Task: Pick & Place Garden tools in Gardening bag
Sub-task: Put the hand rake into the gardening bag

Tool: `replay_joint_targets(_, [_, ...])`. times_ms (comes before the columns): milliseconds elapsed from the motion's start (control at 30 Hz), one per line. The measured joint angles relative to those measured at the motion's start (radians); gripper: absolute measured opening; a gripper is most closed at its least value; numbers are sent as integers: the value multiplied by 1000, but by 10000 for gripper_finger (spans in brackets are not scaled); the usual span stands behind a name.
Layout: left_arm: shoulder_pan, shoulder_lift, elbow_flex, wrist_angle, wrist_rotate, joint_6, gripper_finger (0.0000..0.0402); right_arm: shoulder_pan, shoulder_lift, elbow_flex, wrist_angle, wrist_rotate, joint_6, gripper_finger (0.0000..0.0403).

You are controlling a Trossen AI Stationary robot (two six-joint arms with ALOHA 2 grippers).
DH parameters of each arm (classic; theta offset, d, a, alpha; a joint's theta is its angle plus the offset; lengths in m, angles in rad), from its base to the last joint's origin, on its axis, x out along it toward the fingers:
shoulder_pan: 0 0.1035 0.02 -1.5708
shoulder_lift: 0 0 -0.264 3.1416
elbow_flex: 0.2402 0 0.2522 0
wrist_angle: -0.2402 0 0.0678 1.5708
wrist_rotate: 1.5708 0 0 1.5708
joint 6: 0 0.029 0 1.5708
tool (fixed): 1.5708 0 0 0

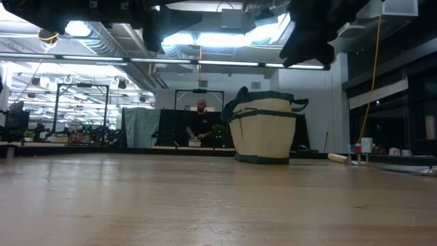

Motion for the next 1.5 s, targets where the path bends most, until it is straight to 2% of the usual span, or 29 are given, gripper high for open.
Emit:
replay_joint_targets(233, [0, 0, 0, 0, 2, 0, 251, 95, -51, 0, -32, -49, -38, 140])
replay_joint_targets(567, [0, 0, 0, 0, 2, 0, 251, 183, -91, 0, -91, -47, -68, 140])
replay_joint_targets(933, [0, 0, 0, 0, 2, 0, 251, 196, -88, 0, -96, -48, -79, 140])
replay_joint_targets(1133, [0, 0, 0, 0, 2, 0, 251, 196, -88, 0, -96, -100, -79, 140])
replay_joint_targets(1500, [0, 0, 0, 0, 2, 0, 251, 196, -88, 0, -96, -108, -79, 140])
